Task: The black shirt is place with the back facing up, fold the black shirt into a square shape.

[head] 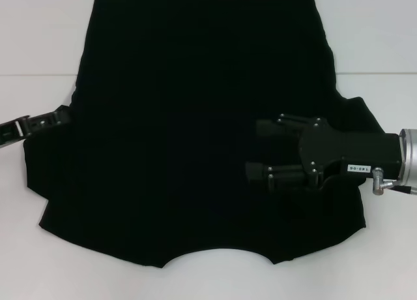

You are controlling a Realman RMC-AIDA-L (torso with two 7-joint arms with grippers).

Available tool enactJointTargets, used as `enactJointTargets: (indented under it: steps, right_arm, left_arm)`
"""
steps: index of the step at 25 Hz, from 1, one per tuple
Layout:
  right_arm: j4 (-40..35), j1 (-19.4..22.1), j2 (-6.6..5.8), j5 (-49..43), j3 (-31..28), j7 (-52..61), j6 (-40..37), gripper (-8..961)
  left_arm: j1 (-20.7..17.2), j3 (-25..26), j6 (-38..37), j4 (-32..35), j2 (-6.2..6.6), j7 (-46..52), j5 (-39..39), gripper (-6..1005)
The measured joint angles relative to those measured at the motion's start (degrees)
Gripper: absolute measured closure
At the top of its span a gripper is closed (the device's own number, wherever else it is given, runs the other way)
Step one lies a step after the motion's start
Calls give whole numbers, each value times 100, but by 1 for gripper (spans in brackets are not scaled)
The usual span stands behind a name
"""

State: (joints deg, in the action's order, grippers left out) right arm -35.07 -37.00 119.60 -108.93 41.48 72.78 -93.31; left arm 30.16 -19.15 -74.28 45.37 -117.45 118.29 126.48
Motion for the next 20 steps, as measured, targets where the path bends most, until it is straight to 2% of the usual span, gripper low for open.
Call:
enactJointTargets:
  steps: [5, 8, 20]
  right_arm:
    - [9, 0, 2, 30, 0, 0, 31, 29]
    - [9, 0, 2, 30, 0, 0, 39, 29]
    - [22, 25, 2, 30, 0, 0, 69, 29]
  left_arm:
    - [12, 7, 278, 27, 28, 123, 382, 119]
    - [14, 8, 499, 20, 29, 130, 566, 196]
    - [-68, -43, 1118, -156, -35, 140, 875, 177]
